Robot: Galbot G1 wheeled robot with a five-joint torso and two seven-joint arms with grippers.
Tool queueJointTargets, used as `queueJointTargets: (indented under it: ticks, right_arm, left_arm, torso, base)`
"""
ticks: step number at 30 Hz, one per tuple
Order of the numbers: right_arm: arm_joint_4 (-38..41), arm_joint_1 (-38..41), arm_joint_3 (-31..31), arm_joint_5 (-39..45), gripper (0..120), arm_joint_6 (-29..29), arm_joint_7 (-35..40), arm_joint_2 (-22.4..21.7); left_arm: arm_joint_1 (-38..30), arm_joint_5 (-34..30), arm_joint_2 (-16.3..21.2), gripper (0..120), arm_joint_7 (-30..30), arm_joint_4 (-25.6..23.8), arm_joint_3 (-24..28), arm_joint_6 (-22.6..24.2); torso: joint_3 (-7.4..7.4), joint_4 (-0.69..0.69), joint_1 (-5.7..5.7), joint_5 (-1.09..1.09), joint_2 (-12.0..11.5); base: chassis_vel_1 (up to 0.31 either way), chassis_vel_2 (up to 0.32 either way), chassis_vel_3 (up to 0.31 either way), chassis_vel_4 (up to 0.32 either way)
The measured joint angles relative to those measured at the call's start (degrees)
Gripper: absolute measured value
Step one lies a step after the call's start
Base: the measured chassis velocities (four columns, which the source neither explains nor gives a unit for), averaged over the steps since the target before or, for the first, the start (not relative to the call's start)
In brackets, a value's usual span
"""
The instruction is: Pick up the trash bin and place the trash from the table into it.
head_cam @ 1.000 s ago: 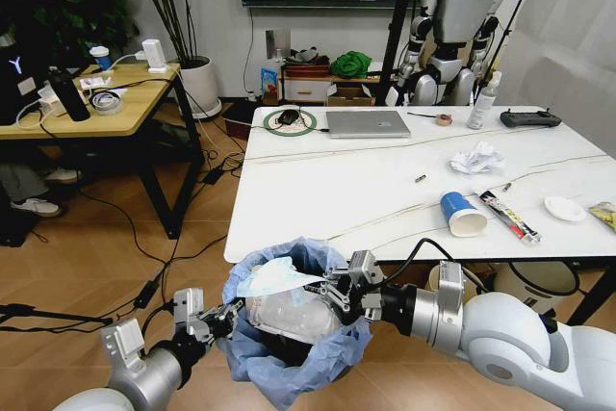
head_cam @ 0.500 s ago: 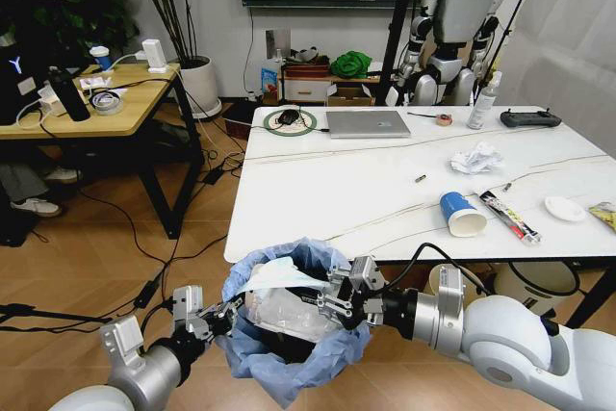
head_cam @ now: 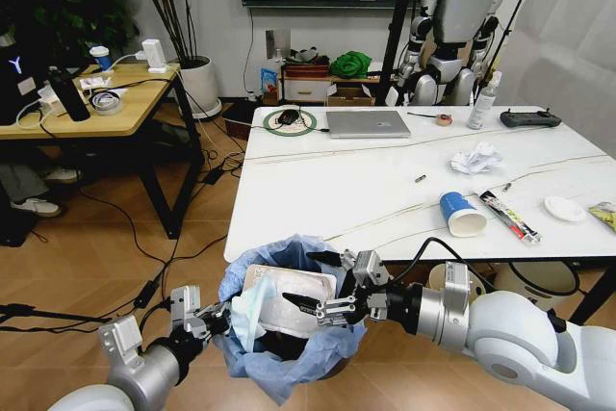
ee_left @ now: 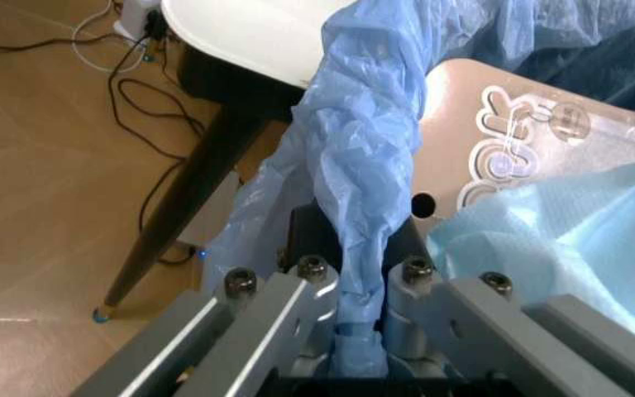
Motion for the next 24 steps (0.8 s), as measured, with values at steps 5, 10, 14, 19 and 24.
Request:
queueJointTargets:
  ticks: [5, 10, 14, 19, 24]
  right_arm:
    - [0.1, 0.3, 2.2, 1.4, 100, 0.2, 0.0, 0.3]
    - [-0.2, 1.5, 5.2, 3.5, 100, 0.6, 0.4, 1.4]
    - [-2.3, 4.0, 8.9, 6.4, 100, 1.0, 4.4, 6.1]
    - [-6.0, 4.5, 13.0, 6.9, 100, 1.7, 10.6, 10.3]
    - [-8.5, 2.2, 17.7, 6.3, 100, 2.6, 14.6, 11.9]
  left_arm:
    - [0.3, 0.0, -0.1, 0, -0.3, 0.3, 0.0, 0.1]
    - [0.9, 0.1, -0.3, 0, -0.4, 0.5, -0.1, 0.1]
    - [2.1, 0.3, -0.5, 0, -0.4, 0.5, -0.4, 0.1]
    - [3.1, 0.7, -0.4, 0, -0.4, 0.6, -0.5, 0.1]
    - [3.6, 0.8, -0.8, 0, -0.6, 0.6, -0.8, 0.1]
  torso:
    - [0.0, 0.0, 0.0, 0.0, 0.0]
    - [0.0, -0.01, 0.0, -0.01, 0.0]
    - [0.0, 0.01, 0.0, 0.0, 0.0]
    - [0.0, 0.02, 0.0, 0.01, 0.0]
    - [0.0, 0.0, 0.0, 0.0, 0.0]
  base:
    - [0.0, 0.0, 0.0, 0.0]
    - [0.0, 0.0, 0.0, 0.0]
    - [0.0, 0.0, 0.0, 0.0]
    - [0.0, 0.0, 0.0, 0.0]
    - [0.0, 0.0, 0.0, 0.0]
